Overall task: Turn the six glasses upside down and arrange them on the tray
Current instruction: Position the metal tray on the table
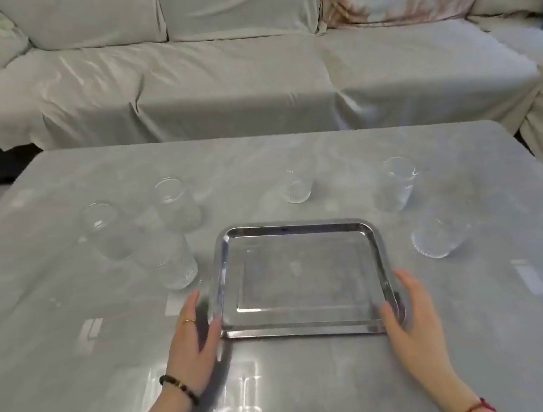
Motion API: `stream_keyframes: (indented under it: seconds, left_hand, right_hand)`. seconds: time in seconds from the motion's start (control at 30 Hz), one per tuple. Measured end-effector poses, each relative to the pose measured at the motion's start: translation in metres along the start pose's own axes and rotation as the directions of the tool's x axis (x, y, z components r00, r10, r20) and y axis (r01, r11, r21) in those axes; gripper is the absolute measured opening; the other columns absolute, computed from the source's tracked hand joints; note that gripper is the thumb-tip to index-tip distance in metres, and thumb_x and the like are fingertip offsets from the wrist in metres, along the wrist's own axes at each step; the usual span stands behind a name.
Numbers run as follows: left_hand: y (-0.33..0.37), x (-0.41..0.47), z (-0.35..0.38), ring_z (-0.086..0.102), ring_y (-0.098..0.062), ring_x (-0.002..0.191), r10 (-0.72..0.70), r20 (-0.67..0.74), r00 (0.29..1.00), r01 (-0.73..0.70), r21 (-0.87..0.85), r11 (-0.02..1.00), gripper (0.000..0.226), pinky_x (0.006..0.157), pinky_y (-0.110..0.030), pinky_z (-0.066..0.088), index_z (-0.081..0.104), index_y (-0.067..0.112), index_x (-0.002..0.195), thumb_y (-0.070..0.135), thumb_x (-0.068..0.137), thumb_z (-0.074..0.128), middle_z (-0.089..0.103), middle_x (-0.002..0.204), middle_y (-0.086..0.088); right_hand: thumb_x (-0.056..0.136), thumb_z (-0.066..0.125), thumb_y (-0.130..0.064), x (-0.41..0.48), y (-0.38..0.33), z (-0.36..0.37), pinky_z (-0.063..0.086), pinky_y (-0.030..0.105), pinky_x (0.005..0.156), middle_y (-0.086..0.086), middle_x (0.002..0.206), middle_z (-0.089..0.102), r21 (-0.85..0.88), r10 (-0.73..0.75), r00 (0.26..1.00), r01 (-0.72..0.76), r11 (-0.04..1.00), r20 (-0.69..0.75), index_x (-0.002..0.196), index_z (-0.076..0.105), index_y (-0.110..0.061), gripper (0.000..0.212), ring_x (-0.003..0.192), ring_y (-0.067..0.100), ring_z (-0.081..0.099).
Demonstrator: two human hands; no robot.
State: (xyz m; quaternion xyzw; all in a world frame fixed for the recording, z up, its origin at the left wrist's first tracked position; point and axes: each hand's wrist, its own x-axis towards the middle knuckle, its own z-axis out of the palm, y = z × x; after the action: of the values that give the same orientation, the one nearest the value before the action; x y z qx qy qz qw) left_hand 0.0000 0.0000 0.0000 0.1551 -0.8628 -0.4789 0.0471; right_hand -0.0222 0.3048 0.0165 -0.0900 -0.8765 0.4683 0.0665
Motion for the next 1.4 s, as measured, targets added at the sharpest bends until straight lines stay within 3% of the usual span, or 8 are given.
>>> stream_keyframes:
  seconds: [0.13,0.27,0.4,0.53,0.83,1.03,1.27,1.4]
  left_hand:
    - [-0.019,0.016,0.009,0.026,-0.005,0.129,0.136,0.019,0.991,-0.136,0.017,0.991,0.062,0.107,-0.025,0.021,0.017,0.013,0.141,0.024,0.089,0.049,0.031,0.144,0.001]
    - [-0.022,0.007,0.009,0.032,-0.021,0.134,0.144,0.09,0.986,-0.155,0.131,0.979,0.066,0.109,-0.03,0.024,0.018,0.011,0.141,0.029,0.087,0.052,0.033,0.147,-0.007]
    - [-0.014,-0.004,0.006,0.037,-0.024,0.129,0.136,0.173,0.975,-0.176,0.237,0.956,0.064,0.111,-0.031,0.017,0.021,0.01,0.139,0.035,0.087,0.05,0.04,0.143,-0.007]
    - [-0.017,-0.012,0.005,0.025,-0.02,0.138,0.113,0.201,0.973,-0.174,0.319,0.932,0.07,0.115,-0.034,0.005,0.009,0.012,0.142,0.038,0.088,0.046,0.024,0.152,-0.004]
    - [-0.021,-0.006,0.011,0.025,-0.022,0.138,0.136,0.172,0.976,-0.194,0.39,0.9,0.068,0.116,-0.038,0.013,0.008,0.01,0.142,0.036,0.09,0.043,0.025,0.151,-0.007]
    - [-0.021,-0.006,0.013,0.024,-0.021,0.139,0.137,0.148,0.979,-0.184,0.375,0.909,0.066,0.117,-0.035,0.01,0.007,0.011,0.142,0.035,0.091,0.041,0.024,0.152,-0.006]
    - [-0.02,-0.007,0.014,0.022,-0.025,0.139,0.08,0.107,0.991,-0.113,0.342,0.933,0.066,0.116,-0.035,0.012,0.008,0.015,0.143,0.037,0.091,0.042,0.025,0.151,-0.004]
    - [-0.021,-0.006,0.013,0.022,-0.022,0.139,0.067,0.111,0.992,-0.102,0.344,0.933,0.067,0.117,-0.035,0.011,0.007,0.014,0.143,0.038,0.09,0.041,0.024,0.152,-0.004]
  right_hand:
    - [0.085,0.057,-0.01,0.011,0.021,0.021,0.033,0.034,0.106,0.003,0.139,0.039,-0.016,-0.086,0.996,0.086,0.996,0.009,0.135,0.034,-0.017,0.055,0.129,0.019,0.037]
    - [0.088,0.053,-0.014,0.002,0.029,0.025,0.03,0.037,0.11,0.01,0.145,0.035,-0.113,-0.146,0.989,0.149,0.982,0.032,0.137,0.03,-0.012,0.055,0.134,0.024,0.033]
    - [0.093,0.044,-0.022,-0.007,0.025,0.026,0.028,0.031,0.107,0.009,0.153,0.023,-0.187,-0.132,0.989,0.144,0.972,0.071,0.14,0.027,-0.015,0.051,0.137,0.023,0.03]
    - [0.093,0.042,-0.029,-0.026,0.031,0.021,0.025,0.038,0.113,0.011,0.153,0.023,-0.258,-0.095,0.993,0.111,0.96,0.073,0.14,0.027,-0.014,0.051,0.138,0.025,0.028]
    - [0.095,0.037,-0.032,-0.029,0.039,0.018,0.012,0.031,0.117,0.007,0.154,0.02,-0.315,-0.143,0.986,0.164,0.935,0.09,0.143,0.021,-0.016,0.053,0.142,0.02,0.016]
    - [0.096,0.031,-0.026,-0.024,0.046,0.023,0.01,0.037,0.117,0.007,0.155,0.018,-0.42,-0.208,0.968,0.247,0.873,0.137,0.139,0.028,-0.011,0.045,0.144,0.022,0.006]
    - [0.097,0.028,-0.031,-0.021,0.041,0.023,0.006,0.036,0.117,0.008,0.156,0.013,-0.408,-0.159,0.977,0.204,0.89,0.142,0.143,0.016,-0.016,0.05,0.144,0.02,0.007]
    - [0.095,0.038,-0.028,-0.018,0.04,0.02,0.015,0.036,0.117,0.009,0.151,0.026,-0.254,-0.161,0.98,0.186,0.949,0.115,0.141,0.023,-0.014,0.051,0.141,0.022,0.02]
